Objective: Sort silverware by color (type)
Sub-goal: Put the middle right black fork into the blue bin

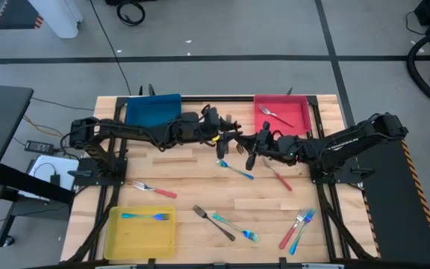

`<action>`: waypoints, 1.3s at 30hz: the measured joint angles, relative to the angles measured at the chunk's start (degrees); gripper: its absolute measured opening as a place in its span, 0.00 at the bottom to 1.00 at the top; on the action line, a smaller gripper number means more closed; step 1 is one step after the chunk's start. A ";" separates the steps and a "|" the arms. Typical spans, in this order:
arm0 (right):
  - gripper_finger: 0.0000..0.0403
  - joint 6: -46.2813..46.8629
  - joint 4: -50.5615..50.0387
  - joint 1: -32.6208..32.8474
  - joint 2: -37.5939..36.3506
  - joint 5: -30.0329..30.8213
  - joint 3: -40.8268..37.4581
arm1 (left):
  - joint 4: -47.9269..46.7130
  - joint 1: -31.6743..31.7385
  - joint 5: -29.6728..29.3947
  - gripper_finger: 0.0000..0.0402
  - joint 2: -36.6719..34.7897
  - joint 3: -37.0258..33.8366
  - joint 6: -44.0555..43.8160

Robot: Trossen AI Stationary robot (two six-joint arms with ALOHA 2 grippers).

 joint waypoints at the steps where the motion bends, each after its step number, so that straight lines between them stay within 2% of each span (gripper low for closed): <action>1: 0.05 0.04 0.09 0.00 0.00 -0.18 0.00 | -0.16 0.28 0.14 0.29 0.00 0.00 -0.02; 7: 0.05 0.00 -0.04 0.01 0.00 -0.23 0.00 | -0.85 0.90 0.19 0.27 0.00 0.00 0.03; 16: 0.05 0.61 -0.54 0.00 0.00 -0.19 0.00 | -1.16 0.44 0.27 0.03 0.00 0.02 2.08; 24: 0.08 1.23 -0.55 0.00 0.02 -1.93 0.00 | -1.36 0.40 0.33 0.01 0.00 0.02 3.48; 34: 0.19 0.83 -0.26 0.02 0.02 -0.73 0.00 | -3.04 0.48 -0.26 0.01 0.00 0.02 6.73; 39: 0.24 0.76 -0.21 0.13 0.00 0.41 0.00 | -9.07 1.64 -1.09 0.01 -2.08 -0.01 12.44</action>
